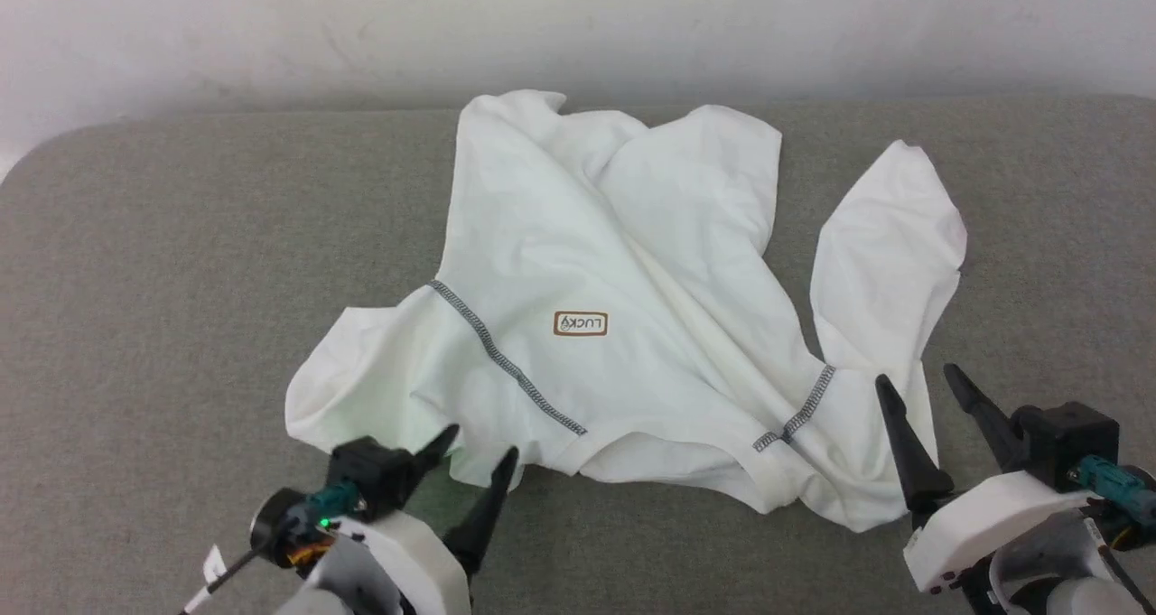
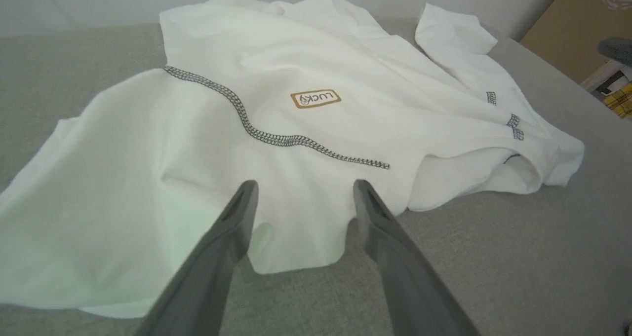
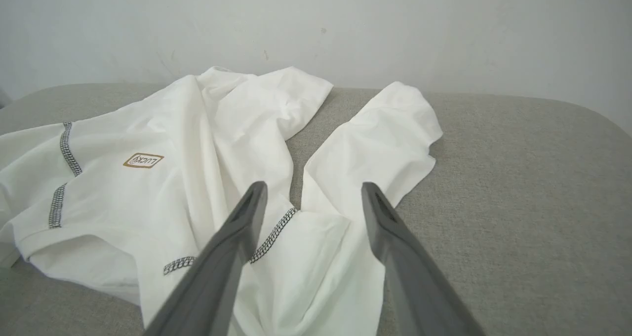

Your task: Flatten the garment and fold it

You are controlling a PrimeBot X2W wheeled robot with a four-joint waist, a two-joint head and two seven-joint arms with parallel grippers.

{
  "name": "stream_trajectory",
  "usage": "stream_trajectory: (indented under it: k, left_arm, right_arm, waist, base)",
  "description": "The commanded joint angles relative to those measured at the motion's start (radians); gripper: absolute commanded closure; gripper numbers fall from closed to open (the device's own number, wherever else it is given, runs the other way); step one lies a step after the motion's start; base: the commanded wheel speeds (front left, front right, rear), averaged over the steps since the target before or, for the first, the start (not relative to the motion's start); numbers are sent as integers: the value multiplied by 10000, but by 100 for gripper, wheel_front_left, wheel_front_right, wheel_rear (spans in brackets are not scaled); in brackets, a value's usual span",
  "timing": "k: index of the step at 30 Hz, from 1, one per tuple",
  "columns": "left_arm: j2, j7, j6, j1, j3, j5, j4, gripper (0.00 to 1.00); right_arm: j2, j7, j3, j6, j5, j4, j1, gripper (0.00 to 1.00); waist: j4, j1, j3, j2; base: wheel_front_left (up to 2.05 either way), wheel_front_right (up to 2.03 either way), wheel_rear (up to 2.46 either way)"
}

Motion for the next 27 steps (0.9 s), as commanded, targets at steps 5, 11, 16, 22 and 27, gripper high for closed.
stream_trajectory:
  k: [5,11,16,22,27]
  left_arm:
    - [238,463,-12,197,-575,445,-222,0]
    - [-54,474,101,-63,-885,798,22,0]
    - [-272,385,341,-445,-936,1102,629,0]
    - [-594,-124,493,-940,-760,1205,1286,0]
    - [-761,-350,293,-1160,-789,1133,1675,92]
  right_arm:
    - [70,109,62,-11,78,-28,45,0]
    - [120,171,189,-11,109,26,-49,0]
    - [120,188,240,-11,133,57,-136,0]
    - [131,177,275,-11,159,78,-214,0]
    - [65,303,302,-11,223,169,-160,0]
  waist:
    - [296,3,-66,-1]
    - [170,3,94,-1]
    - [-1,3,295,-1]
    - [-172,3,512,-1]
    - [-250,3,575,-1]
  base:
    - [0,0,0]
    - [0,0,0]
    - [0,0,0]
    - [0,0,0]
    - [0,0,0]
